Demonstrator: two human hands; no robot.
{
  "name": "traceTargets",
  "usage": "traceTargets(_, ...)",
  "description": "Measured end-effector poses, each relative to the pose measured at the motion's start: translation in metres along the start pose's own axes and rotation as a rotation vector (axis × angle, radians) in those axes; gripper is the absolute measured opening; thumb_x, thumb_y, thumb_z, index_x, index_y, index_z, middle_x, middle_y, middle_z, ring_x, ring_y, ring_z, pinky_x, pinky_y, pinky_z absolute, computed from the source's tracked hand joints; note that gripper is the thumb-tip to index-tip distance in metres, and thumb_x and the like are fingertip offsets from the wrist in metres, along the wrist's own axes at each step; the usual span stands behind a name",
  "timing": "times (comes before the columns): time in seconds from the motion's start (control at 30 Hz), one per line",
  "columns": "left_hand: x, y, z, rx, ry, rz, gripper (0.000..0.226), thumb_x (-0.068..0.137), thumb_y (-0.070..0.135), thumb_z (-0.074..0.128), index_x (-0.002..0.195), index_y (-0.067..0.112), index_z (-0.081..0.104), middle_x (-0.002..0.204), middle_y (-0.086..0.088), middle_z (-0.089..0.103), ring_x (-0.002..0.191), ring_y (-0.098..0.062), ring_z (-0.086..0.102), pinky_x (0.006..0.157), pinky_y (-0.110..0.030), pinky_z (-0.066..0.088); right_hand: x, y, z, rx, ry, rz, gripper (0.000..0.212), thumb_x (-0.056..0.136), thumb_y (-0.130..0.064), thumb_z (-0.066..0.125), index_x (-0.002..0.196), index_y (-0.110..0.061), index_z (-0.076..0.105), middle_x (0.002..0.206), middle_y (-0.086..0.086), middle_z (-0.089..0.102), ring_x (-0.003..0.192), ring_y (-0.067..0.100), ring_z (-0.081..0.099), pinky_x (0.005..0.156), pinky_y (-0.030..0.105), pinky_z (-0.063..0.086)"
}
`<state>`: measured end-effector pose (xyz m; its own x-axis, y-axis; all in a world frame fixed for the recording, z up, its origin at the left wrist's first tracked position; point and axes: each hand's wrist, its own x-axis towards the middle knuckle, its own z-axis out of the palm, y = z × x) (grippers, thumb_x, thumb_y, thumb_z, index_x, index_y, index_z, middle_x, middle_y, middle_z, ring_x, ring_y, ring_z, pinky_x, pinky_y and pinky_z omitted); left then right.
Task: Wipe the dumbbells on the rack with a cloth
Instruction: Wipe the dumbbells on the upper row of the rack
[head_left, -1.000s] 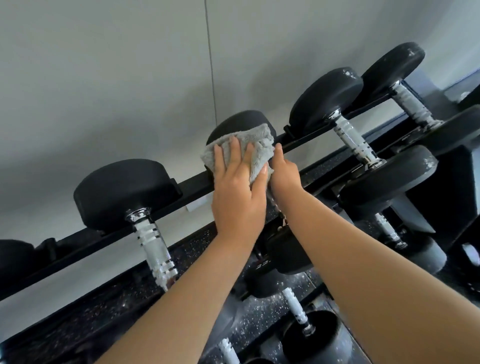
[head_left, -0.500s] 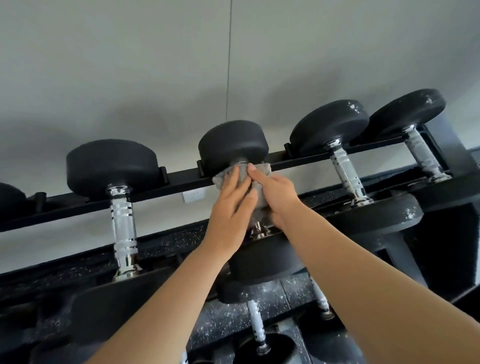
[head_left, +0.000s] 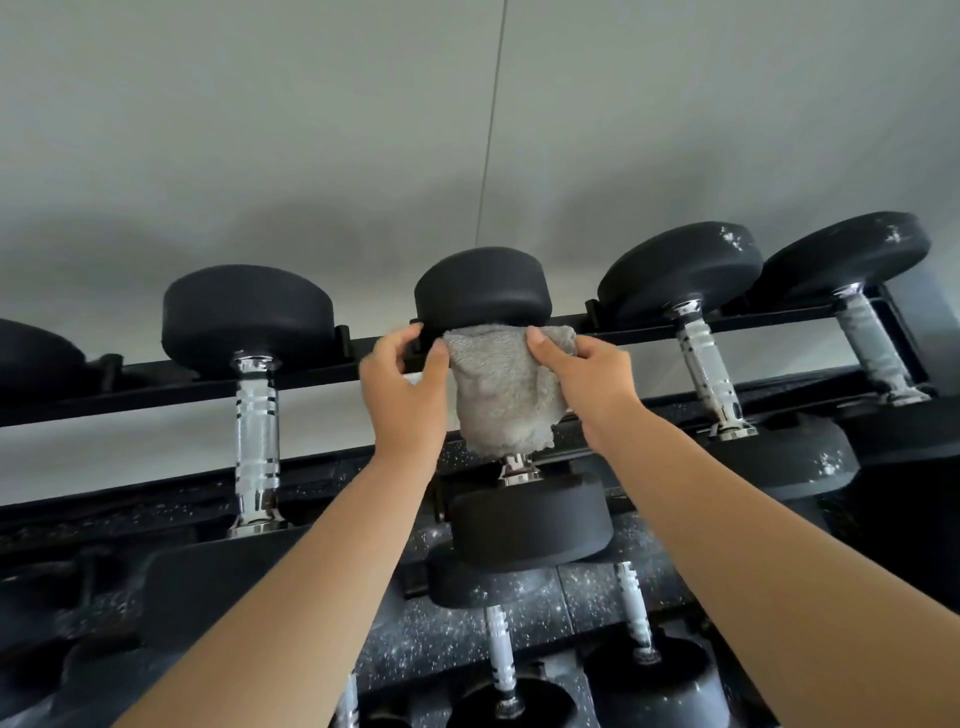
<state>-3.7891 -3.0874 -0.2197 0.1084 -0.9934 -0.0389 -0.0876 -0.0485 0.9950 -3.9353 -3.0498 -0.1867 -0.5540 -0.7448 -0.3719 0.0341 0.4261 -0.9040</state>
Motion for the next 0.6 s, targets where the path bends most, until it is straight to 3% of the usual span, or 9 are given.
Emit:
traceTargets(0.07, 0.014, 0.005, -0.002, 0.114, -0.019, 0.185, 0.024, 0.092, 0.026, 0.061, 0.115, 0.029, 0.058, 0.113, 0.023, 0.047, 0.12, -0.011, 0.045, 0.108, -0.035, 0.037, 0.004, 0.0, -0.001, -0.073, 0.052, -0.027, 0.052, 0.081, -0.038, 0.079, 0.096, 0.009, 0.065, 0.092, 0.021, 0.072, 0.074, 0.023, 0.063, 0.079, 0.046, 0.059)
traceTargets(0.1, 0.021, 0.009, -0.002, 0.161, -0.061, 0.244, 0.028, 0.094, 0.029, 0.059, 0.121, 0.029, 0.059, 0.123, 0.018, 0.047, 0.127, -0.01, 0.04, 0.11, -0.031, 0.032, 0.007, 0.002, 0.002, -0.105, 0.081, -0.04, 0.051, 0.081, -0.04, 0.079, 0.09, 0.008, 0.064, 0.083, 0.02, 0.069, 0.071, 0.021, 0.06, 0.074, 0.045, 0.059)
traceTargets(0.17, 0.035, 0.017, -0.001, 0.183, -0.188, 0.277, 0.035, 0.097, 0.032, 0.053, 0.132, 0.029, 0.054, 0.14, 0.009, 0.044, 0.136, -0.007, 0.033, 0.111, -0.023, 0.024, 0.007, 0.005, 0.01, -0.185, 0.146, -0.077, 0.04, 0.083, -0.043, 0.076, 0.078, -0.006, 0.06, 0.072, 0.004, 0.062, 0.069, 0.014, 0.055, 0.062, 0.034, 0.052)
traceTargets(0.23, 0.048, 0.02, -0.001, 0.137, -0.309, 0.254, 0.037, 0.099, 0.032, 0.048, 0.136, 0.028, 0.051, 0.137, 0.016, 0.046, 0.134, -0.003, 0.037, 0.114, -0.026, 0.027, 0.003, 0.009, 0.023, -0.383, 0.291, -0.122, 0.031, 0.084, -0.048, 0.072, 0.087, -0.023, 0.054, 0.091, -0.007, 0.056, 0.086, 0.012, 0.05, 0.077, 0.028, 0.04)
traceTargets(0.3, 0.06, 0.019, -0.007, 0.147, -0.38, 0.247, 0.035, 0.099, 0.032, 0.049, 0.134, 0.028, 0.053, 0.132, 0.019, 0.05, 0.13, -0.003, 0.044, 0.114, -0.033, 0.033, -0.001, 0.011, 0.032, -0.514, 0.43, -0.181, 0.032, 0.086, -0.045, 0.07, 0.096, -0.027, 0.045, 0.103, -0.009, 0.047, 0.097, 0.01, 0.04, 0.087, 0.031, 0.03)
traceTargets(0.4, 0.076, 0.02, -0.016, 0.227, -0.46, 0.259, 0.036, 0.098, 0.034, 0.051, 0.133, 0.029, 0.054, 0.132, 0.01, 0.055, 0.126, -0.006, 0.048, 0.112, -0.032, 0.035, -0.002, 0.011, 0.041, -0.406, 0.381, -0.25, 0.022, 0.095, -0.032, 0.062, 0.098, -0.024, 0.042, 0.104, -0.003, 0.056, 0.093, 0.017, 0.055, 0.08, 0.033, 0.044)
traceTargets(0.47, 0.085, 0.025, -0.018, 0.323, -0.516, 0.278, 0.037, 0.097, 0.037, 0.05, 0.134, 0.031, 0.053, 0.128, 0.004, 0.054, 0.12, -0.007, 0.049, 0.108, -0.028, 0.035, -0.006, 0.01, 0.054, -0.342, 0.32, -0.212, 0.013, 0.102, -0.033, 0.048, 0.105, -0.022, 0.043, 0.115, 0.003, 0.055, 0.101, 0.022, 0.056, 0.081, 0.036, 0.047)
traceTargets(0.53, 0.093, 0.033, -0.017, 0.39, -0.567, 0.313, 0.037, 0.097, 0.039, 0.05, 0.133, 0.03, 0.054, 0.116, 0.003, 0.051, 0.11, -0.009, 0.051, 0.101, -0.028, 0.039, -0.012, 0.01, 0.068, -0.421, 0.295, -0.118, 0.031, 0.104, -0.042, 0.034, 0.12, -0.018, 0.045, 0.128, 0.006, 0.048, 0.117, 0.025, 0.048, 0.096, 0.042, 0.041)
traceTargets(0.6, 0.1, 0.039, -0.015, 0.406, -0.617, 0.347, 0.034, 0.096, 0.039, 0.053, 0.127, 0.027, 0.06, 0.103, 0.007, 0.049, 0.103, -0.011, 0.054, 0.093, -0.028, 0.043, -0.017, 0.012, 0.079, -0.584, 0.278, -0.063, 0.051, 0.103, -0.052, 0.026, 0.133, -0.015, 0.042, 0.134, 0.008, 0.044, 0.124, 0.029, 0.044, 0.101, 0.047, 0.037)
